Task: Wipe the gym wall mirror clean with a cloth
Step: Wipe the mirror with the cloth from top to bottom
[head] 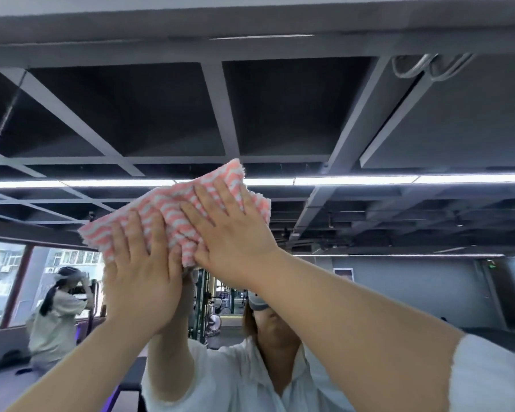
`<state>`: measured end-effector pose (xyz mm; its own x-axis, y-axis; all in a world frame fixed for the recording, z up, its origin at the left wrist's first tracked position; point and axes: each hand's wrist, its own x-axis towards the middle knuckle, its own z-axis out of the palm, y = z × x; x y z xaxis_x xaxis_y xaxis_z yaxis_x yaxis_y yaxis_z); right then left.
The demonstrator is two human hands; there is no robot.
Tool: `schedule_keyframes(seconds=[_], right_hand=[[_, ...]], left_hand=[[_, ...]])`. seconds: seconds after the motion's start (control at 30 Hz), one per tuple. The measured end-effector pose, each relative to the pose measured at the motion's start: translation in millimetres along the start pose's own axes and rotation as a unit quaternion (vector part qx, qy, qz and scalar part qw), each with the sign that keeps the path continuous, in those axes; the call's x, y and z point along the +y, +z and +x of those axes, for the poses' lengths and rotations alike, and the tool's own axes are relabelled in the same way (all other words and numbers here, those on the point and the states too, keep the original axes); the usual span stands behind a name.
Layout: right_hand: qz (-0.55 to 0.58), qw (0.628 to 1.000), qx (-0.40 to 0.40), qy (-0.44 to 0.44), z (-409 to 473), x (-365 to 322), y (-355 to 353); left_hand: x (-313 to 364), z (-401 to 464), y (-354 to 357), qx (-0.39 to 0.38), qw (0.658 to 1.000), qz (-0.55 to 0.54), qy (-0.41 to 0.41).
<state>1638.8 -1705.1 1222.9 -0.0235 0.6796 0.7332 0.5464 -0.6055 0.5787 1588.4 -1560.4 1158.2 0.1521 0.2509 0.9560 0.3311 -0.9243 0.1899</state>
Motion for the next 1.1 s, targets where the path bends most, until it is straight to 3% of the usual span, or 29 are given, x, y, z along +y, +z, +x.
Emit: schedule_keyframes(seconds=[0.2, 0.4, 0.73, 1.0, 1.1], right_hand=[[-0.009, 1.0, 0.004, 0.0, -31, 49, 0], [-0.006, 0.998, 0.015, 0.058, -62, 115, -10], [0.002, 0.989, 0.019, 0.148, -166, 228, -2], [0.023, 0.982, 0.045, 0.181, -243, 275, 18], [-0.002, 0.979, 0.071, 0.194, -273, 287, 26]], left_hand=[[57, -12, 0, -0.006, 1.0, -0.008, -0.017], [130, 8, -3, -0.023, 1.0, -0.011, 0.005], [272, -1, 23, -0.046, 0.993, -0.006, 0.106], [349, -28, 37, -0.064, 0.978, 0.012, 0.197], [366, -37, 40, -0.013, 0.974, 0.021, 0.226]])
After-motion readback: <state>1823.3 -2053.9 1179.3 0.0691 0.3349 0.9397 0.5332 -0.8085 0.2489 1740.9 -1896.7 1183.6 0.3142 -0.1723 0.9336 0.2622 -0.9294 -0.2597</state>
